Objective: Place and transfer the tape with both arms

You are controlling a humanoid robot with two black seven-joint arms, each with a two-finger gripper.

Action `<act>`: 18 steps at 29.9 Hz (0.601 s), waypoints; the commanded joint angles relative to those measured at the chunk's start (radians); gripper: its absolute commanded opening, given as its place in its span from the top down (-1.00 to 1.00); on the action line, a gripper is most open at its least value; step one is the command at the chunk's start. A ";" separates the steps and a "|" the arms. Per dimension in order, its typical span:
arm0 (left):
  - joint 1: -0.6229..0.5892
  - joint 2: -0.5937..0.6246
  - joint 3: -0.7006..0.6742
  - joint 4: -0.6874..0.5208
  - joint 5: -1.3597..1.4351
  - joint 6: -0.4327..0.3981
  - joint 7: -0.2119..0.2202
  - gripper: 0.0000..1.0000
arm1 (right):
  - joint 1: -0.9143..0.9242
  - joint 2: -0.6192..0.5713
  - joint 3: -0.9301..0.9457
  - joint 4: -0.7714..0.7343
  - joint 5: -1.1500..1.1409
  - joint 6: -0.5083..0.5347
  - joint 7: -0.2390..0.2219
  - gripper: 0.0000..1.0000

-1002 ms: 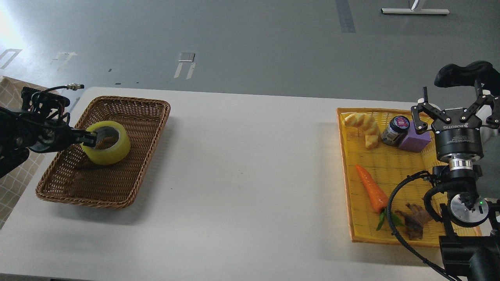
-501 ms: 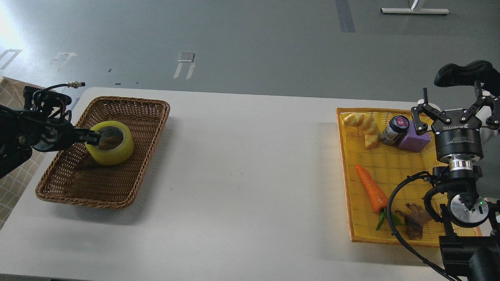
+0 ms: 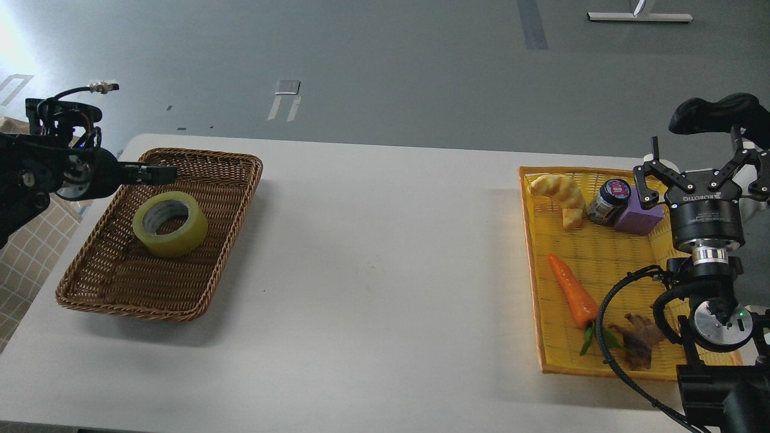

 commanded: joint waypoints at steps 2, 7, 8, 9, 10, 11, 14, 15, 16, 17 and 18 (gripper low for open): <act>-0.152 0.000 -0.006 -0.010 -0.099 -0.035 0.001 -0.61 | 0.002 0.001 -0.002 0.005 0.000 0.000 0.000 -1.00; -0.246 -0.025 -0.012 -0.010 -0.405 -0.009 -0.005 -0.81 | 0.009 -0.002 -0.005 0.011 0.000 0.000 -0.010 -1.00; -0.259 -0.029 -0.012 -0.009 -0.513 -0.001 -0.005 -0.87 | 0.012 -0.004 -0.005 0.014 0.000 0.000 -0.010 -1.00; -0.263 -0.031 -0.014 -0.009 -0.570 0.005 -0.007 -0.92 | 0.012 -0.005 -0.006 0.014 -0.001 0.000 -0.011 -1.00; -0.264 -0.043 -0.014 -0.009 -0.692 0.011 -0.005 -0.94 | 0.015 -0.008 -0.009 0.015 -0.002 0.000 -0.013 -1.00; -0.264 -0.060 -0.012 -0.009 -0.807 0.013 -0.005 -0.95 | 0.022 -0.013 -0.012 0.015 -0.003 0.000 -0.014 -1.00; -0.260 -0.080 -0.014 -0.009 -1.001 0.013 -0.005 -0.95 | 0.038 -0.021 -0.017 0.014 -0.005 0.000 -0.017 -1.00; -0.257 -0.084 -0.014 -0.009 -1.038 0.013 -0.005 -0.95 | 0.043 -0.025 -0.020 0.014 -0.006 0.000 -0.019 -1.00; -0.257 -0.094 -0.017 -0.010 -1.099 0.013 -0.005 -0.95 | 0.051 -0.034 -0.025 0.014 -0.006 0.000 -0.022 -1.00; -0.255 -0.104 -0.031 -0.010 -1.144 0.013 -0.007 -0.95 | 0.061 -0.041 -0.031 0.015 -0.006 0.000 -0.022 -1.00; -0.252 -0.110 -0.043 -0.009 -1.163 0.013 -0.007 -0.95 | 0.066 -0.044 -0.035 0.015 -0.006 0.000 -0.022 -1.00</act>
